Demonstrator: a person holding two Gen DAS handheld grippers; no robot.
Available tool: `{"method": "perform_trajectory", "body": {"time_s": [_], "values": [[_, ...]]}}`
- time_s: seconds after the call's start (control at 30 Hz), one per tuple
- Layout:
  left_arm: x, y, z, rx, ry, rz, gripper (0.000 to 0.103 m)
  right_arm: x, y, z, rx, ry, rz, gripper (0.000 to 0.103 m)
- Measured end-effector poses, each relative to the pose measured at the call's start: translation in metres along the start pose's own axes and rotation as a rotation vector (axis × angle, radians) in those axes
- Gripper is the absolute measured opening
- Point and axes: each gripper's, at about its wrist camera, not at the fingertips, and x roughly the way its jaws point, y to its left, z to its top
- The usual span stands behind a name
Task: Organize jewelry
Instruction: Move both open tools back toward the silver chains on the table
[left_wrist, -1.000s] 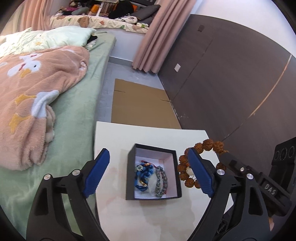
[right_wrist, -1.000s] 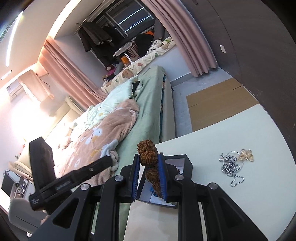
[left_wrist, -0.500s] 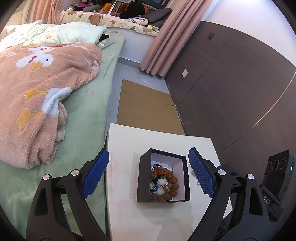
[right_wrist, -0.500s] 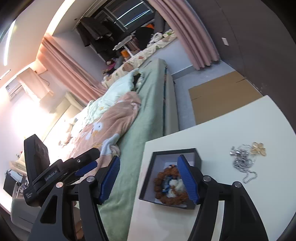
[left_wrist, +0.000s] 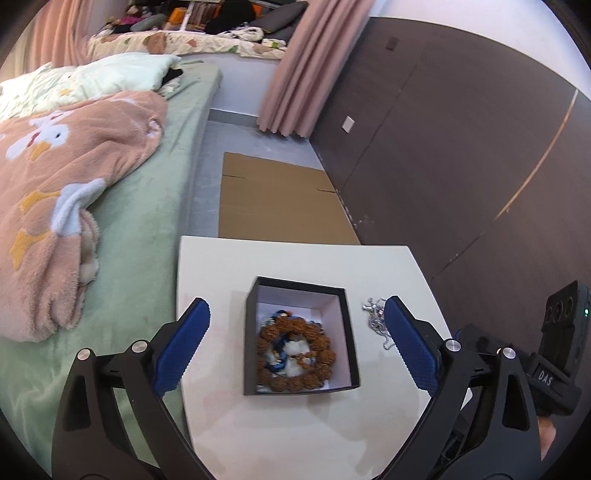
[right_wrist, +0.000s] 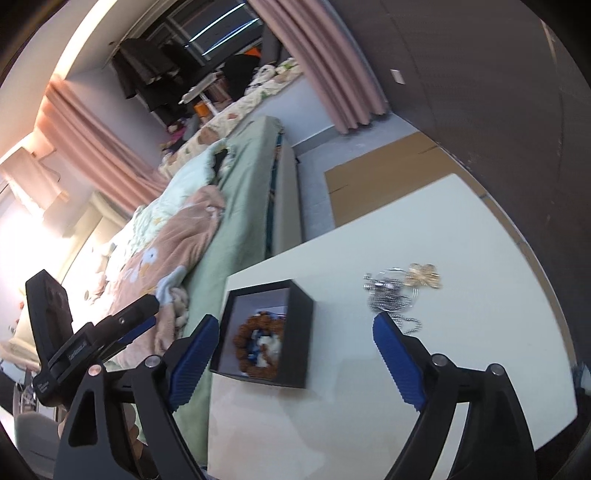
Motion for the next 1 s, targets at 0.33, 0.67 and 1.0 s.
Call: {"method": "perform_trajectory", "body": {"time_s": [0.33,0.67,1.0], "values": [[0.026,-0.047,-0.007,0.07,0.036,-0.033,0.095,-0.017,-0.053,0.008,0.121,0.003,-0.052,0.096],[0.056,-0.093,-0.008,0.135,0.069,-0.096,0.09,-0.02,-0.096,0.018,0.218,0.017,-0.093,0.095],[0.109,-0.123,0.0,0.216,0.2,-0.086,0.051,-0.014,-0.124,0.039,0.283,0.038,-0.108,0.081]]}}
